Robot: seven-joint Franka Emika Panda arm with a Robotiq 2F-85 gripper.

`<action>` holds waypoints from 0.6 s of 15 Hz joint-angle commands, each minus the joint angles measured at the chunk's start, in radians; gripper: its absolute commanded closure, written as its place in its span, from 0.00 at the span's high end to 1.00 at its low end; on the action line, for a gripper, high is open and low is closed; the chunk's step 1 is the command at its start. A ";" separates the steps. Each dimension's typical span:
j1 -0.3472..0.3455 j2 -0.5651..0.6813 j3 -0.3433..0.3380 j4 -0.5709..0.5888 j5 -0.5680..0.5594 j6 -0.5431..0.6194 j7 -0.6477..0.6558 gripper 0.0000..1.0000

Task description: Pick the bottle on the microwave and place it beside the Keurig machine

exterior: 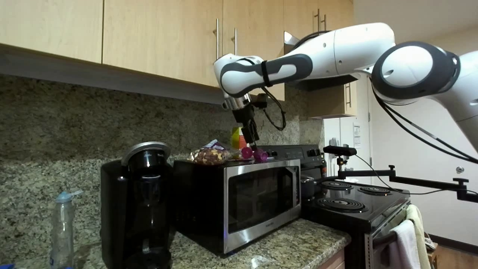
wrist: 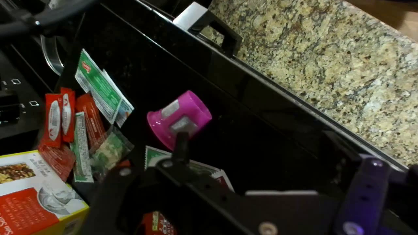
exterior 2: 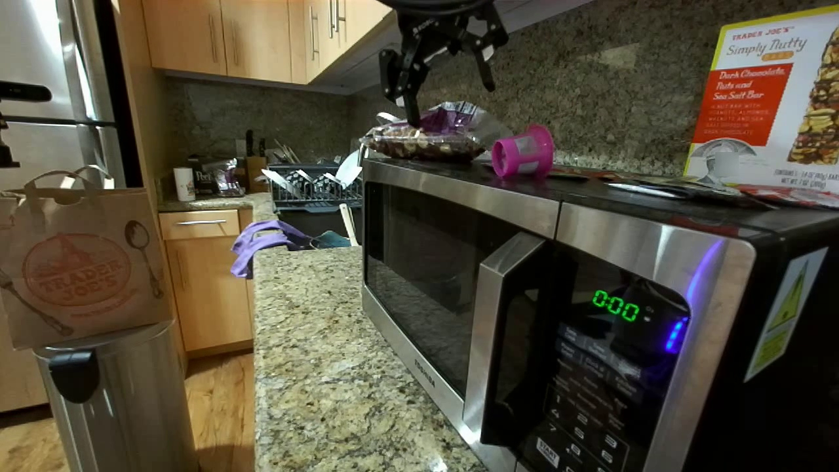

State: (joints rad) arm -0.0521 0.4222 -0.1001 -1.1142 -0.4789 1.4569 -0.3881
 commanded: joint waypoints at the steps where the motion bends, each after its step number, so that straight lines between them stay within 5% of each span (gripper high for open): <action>1: -0.042 0.006 -0.006 0.041 0.012 0.048 -0.070 1.00; 9: -0.092 0.056 0.002 0.065 0.050 0.293 -0.200 1.00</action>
State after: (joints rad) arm -0.1130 0.4428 -0.1149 -1.0876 -0.4721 1.6990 -0.5177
